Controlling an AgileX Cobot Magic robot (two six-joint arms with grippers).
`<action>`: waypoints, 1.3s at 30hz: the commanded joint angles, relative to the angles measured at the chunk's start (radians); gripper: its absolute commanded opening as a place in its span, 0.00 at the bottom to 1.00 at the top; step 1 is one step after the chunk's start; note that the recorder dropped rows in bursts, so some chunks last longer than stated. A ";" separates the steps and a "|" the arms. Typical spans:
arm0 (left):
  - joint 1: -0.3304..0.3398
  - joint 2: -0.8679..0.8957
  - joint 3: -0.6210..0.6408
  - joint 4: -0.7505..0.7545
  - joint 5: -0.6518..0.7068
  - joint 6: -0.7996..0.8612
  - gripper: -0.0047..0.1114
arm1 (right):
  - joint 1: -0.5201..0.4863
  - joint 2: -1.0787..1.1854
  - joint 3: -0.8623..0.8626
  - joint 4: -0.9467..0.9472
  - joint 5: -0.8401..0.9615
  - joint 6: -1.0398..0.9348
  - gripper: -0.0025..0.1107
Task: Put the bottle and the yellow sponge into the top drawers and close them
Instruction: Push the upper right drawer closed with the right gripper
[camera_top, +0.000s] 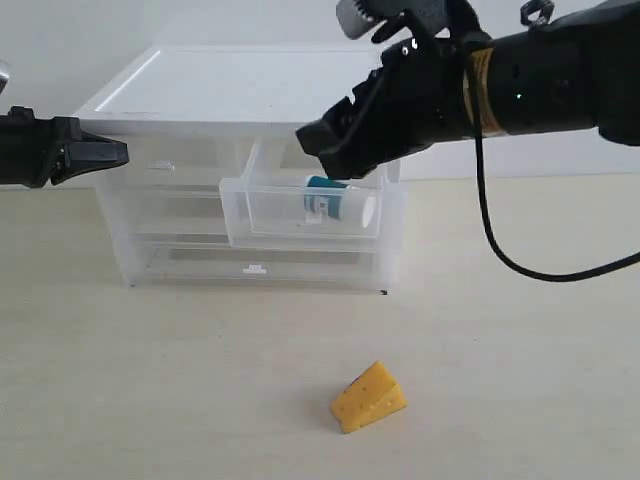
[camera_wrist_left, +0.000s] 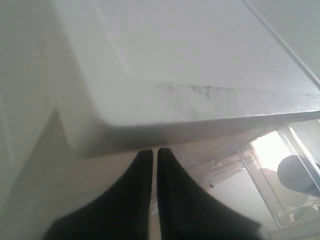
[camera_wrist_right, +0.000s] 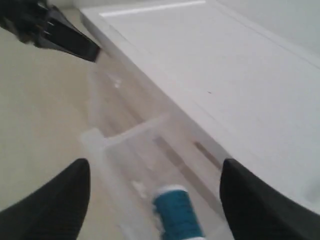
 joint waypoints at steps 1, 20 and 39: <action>0.002 -0.009 -0.011 -0.051 0.018 0.014 0.07 | -0.004 -0.044 0.000 0.002 -0.311 0.169 0.43; 0.002 -0.009 -0.011 -0.059 0.019 0.033 0.07 | -0.004 0.203 0.040 0.002 0.133 0.169 0.02; 0.002 -0.009 -0.011 -0.059 0.003 0.033 0.07 | -0.004 0.300 -0.140 0.002 0.469 0.097 0.02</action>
